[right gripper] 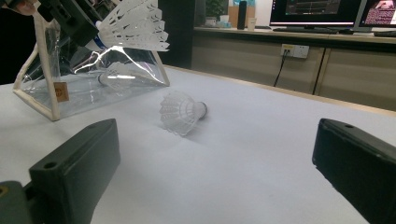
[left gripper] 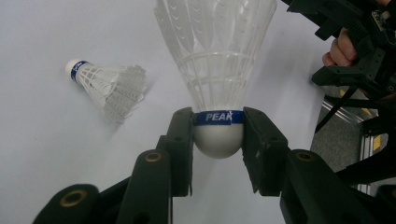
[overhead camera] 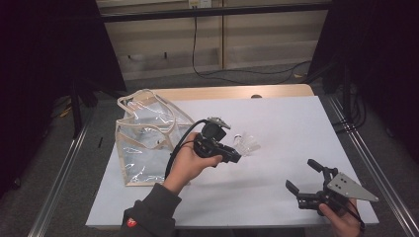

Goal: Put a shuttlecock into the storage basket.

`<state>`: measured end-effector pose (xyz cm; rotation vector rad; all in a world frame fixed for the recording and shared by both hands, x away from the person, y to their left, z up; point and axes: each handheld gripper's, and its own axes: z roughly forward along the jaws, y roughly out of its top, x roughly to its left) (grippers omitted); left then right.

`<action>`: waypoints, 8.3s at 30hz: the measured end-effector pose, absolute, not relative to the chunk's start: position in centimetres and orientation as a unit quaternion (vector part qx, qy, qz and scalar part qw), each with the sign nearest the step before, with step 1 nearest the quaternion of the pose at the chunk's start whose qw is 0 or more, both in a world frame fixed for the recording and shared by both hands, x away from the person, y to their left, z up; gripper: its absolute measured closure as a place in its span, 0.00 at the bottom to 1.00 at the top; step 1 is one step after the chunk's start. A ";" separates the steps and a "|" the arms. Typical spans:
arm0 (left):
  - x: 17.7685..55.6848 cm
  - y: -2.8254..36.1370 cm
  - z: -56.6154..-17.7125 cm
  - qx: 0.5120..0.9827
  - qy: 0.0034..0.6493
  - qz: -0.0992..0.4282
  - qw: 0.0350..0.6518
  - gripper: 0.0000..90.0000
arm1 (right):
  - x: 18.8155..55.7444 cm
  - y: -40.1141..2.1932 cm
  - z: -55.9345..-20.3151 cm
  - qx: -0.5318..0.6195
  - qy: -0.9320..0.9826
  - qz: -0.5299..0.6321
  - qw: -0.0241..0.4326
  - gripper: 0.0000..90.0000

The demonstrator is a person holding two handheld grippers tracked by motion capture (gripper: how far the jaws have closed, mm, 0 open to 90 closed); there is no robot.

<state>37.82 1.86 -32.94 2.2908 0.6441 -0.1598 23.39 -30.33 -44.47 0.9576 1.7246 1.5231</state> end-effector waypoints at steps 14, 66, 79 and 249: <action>38.2 2.3 -32.1 0.891 0.253 -0.061 0.371 0.73 | 23.4 -30.3 -44.5 0.364 0.656 0.579 0.319 0.01; 39.2 3.6 -29.2 0.882 0.270 -0.052 0.382 0.73 | 23.5 -30.3 -44.5 0.365 0.657 0.578 0.317 0.01; 39.7 4.0 -28.4 0.879 0.276 -0.049 0.385 0.73 | 23.5 -30.3 -44.5 0.364 0.658 0.578 0.318 0.01; 43.8 15.0 -22.7 0.833 0.404 0.036 0.375 0.73 | 23.4 -30.2 -44.5 0.362 0.659 0.578 0.315 0.01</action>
